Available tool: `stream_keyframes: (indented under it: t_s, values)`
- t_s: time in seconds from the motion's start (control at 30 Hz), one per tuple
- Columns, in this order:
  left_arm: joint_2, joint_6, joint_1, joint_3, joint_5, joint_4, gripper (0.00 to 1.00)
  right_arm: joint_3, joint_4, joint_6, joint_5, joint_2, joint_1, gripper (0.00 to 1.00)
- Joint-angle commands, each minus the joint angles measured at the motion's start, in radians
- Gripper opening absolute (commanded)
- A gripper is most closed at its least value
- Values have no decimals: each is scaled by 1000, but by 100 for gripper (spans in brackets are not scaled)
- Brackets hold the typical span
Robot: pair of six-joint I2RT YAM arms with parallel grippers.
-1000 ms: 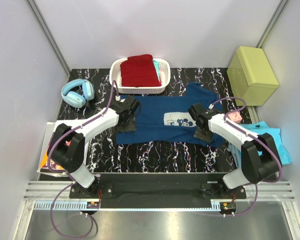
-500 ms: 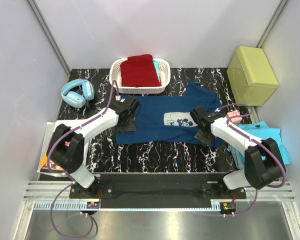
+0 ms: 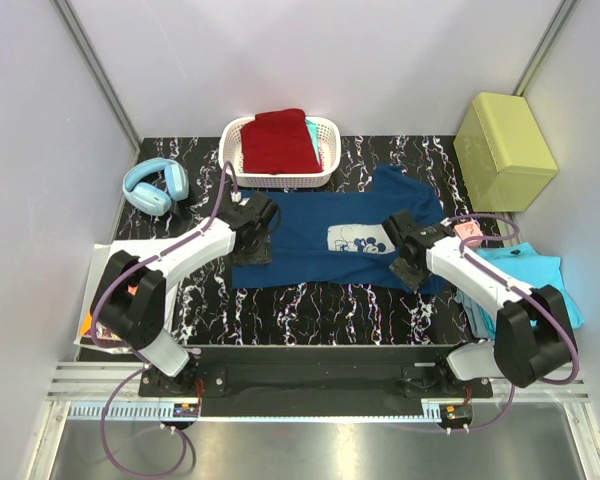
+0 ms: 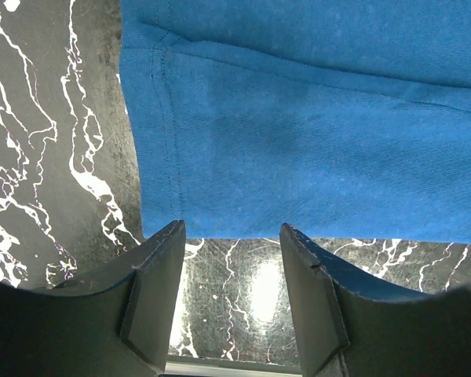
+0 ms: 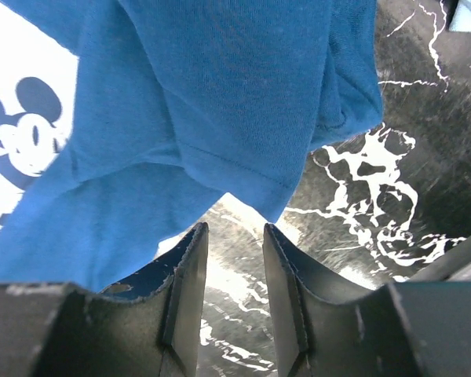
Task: Fold and stack the t-shirts
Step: Fold the flattened tshirt in 1/3 of the way
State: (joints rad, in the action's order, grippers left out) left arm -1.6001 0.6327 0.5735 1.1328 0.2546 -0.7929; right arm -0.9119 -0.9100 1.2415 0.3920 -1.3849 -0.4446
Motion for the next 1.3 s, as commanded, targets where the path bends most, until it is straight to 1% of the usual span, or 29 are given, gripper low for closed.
stream_keyframes:
  t_s: [0.0, 0.33, 0.83, 1.0, 1.2, 1.27]
  values:
    - [51, -7, 6, -14, -20, 21, 56, 16, -18, 90, 30, 49, 6, 44]
    - [32, -7, 11, -13, -32, 31, 56, 113, -35, 124, 34, 46, 9, 46]
    - [31, -11, 19, -13, -31, 31, 56, 105, 13, 95, 71, -12, 17, 45]
    - [31, -14, 19, -15, -32, 31, 56, 126, 74, 78, 65, -6, 17, 45]
    - [23, -13, 22, -15, -31, 31, 56, 130, 83, 78, 91, 7, 18, 46]
    - [20, -14, 22, -8, -32, 31, 56, 131, 83, 76, 90, -6, 24, 44]
